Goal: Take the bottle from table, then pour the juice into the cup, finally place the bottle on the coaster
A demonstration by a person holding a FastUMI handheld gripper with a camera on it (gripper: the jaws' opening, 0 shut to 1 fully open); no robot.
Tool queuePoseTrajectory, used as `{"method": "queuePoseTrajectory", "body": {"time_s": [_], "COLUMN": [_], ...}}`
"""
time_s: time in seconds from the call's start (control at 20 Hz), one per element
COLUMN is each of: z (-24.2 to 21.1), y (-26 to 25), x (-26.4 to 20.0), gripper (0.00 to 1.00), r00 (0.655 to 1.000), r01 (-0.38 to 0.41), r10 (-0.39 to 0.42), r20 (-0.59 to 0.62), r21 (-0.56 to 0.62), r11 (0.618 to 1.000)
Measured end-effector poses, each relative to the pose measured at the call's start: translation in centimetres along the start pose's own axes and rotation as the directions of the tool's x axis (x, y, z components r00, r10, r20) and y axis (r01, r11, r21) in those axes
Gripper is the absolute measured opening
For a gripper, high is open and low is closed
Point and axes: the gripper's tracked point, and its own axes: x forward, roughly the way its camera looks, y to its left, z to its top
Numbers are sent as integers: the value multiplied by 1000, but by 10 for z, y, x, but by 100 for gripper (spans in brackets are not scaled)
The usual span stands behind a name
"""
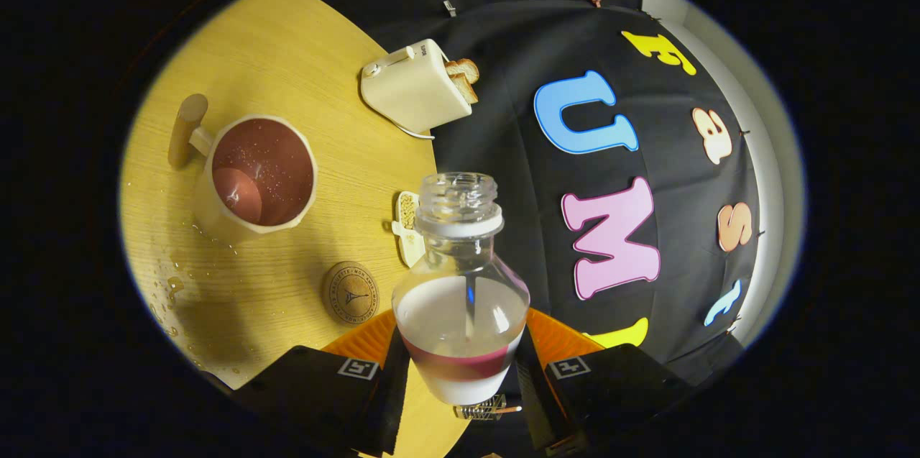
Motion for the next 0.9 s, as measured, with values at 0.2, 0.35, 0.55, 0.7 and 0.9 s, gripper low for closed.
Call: {"method": "queuePoseTrajectory", "body": {"time_s": [0.2,0.35,0.55,0.7,0.9], "z": [9,13,10,9,11], "y": [9,11,16,16,22], "x": [5,8,13,18,19], "gripper": [70,70,70,70,70], "r00": [999,997,997,998,995], "r01": [-11,-7,-10,-5,-21], "r10": [17,22,28,24,52], "r20": [44,73,67,62,82], "r21": [-121,-210,-254,-291,-344], "r11": [993,978,967,957,939]}}
